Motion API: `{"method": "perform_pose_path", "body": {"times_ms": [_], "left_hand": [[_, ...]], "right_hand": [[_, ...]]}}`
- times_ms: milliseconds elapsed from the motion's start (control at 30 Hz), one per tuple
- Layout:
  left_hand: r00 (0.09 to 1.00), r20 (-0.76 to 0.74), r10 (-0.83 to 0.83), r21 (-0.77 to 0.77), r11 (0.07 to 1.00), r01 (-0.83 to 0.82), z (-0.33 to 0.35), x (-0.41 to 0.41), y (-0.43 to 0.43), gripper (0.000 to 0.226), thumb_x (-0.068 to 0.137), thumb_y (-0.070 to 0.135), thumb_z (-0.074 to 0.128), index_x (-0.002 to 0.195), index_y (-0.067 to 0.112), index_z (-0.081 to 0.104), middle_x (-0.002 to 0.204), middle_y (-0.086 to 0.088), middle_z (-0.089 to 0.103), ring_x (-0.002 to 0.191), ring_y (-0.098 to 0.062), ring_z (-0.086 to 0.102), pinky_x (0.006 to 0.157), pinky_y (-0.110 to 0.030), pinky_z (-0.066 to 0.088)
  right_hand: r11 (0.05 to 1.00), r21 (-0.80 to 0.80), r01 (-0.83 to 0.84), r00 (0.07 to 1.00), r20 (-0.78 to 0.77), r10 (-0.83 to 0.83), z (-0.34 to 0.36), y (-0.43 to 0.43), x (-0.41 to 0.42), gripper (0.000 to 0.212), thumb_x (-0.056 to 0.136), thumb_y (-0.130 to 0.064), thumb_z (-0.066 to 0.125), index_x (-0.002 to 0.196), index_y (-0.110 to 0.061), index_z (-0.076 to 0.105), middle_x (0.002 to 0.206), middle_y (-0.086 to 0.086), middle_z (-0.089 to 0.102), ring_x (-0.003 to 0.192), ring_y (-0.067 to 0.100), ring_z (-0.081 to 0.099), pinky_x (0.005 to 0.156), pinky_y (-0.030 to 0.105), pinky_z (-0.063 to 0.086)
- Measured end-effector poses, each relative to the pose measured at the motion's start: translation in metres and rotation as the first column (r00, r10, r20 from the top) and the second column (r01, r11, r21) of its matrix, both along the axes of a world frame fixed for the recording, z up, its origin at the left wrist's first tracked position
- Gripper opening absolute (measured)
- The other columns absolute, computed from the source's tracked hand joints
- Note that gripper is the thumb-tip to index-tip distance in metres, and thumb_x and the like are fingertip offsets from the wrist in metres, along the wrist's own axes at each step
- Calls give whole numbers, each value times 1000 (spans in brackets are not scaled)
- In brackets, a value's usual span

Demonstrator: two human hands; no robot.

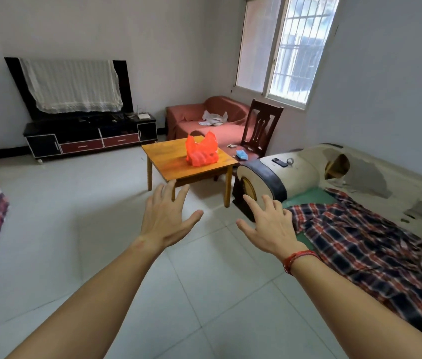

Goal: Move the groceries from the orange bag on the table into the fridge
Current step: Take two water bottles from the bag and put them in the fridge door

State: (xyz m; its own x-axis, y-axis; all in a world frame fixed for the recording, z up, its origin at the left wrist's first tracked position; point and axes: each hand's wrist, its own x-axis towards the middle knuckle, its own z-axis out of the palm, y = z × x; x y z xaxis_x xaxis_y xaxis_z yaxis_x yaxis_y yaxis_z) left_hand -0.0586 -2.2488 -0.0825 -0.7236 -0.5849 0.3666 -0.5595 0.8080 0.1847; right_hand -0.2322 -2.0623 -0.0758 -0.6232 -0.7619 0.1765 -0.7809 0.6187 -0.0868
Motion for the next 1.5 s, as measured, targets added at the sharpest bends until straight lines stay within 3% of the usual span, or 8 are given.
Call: {"method": "perform_pose_path", "body": {"times_ms": [533,867,1400,1500], "left_hand": [[999,42,-30,-11,999,31,-26,-213,-173,75,86,71,31,144,23,42,151,-11,37,138,-31,32,107,-49,34],[991,125,49,34,998,-53,-30,-374,-277,78,85,73,28,148,28,34,157,-10,28,143,-32,25,112,-51,30],[987,148,62,69,995,-73,-67,-529,-437,83,83,76,21,149,27,33,156,-9,29,144,-32,24,112,-52,34],[989,135,65,98,992,-79,-74,-559,-486,83,83,76,20,150,27,31,158,-10,27,144,-33,22,112,-51,33]], "right_hand": [[1000,-7,-13,998,60,13,-33,-178,-217,69,96,-66,40,157,-38,23,154,9,33,138,33,35,113,55,30],[997,45,-70,995,77,66,-38,-291,-396,69,94,-67,41,155,-40,23,155,8,33,139,33,35,112,56,31],[989,108,-102,991,95,91,-70,-461,-556,72,95,-66,42,157,-39,18,162,12,22,144,34,28,111,55,29],[990,105,-99,993,78,92,-74,-508,-585,72,94,-67,42,156,-40,20,160,12,27,140,34,33,108,54,34]]}}
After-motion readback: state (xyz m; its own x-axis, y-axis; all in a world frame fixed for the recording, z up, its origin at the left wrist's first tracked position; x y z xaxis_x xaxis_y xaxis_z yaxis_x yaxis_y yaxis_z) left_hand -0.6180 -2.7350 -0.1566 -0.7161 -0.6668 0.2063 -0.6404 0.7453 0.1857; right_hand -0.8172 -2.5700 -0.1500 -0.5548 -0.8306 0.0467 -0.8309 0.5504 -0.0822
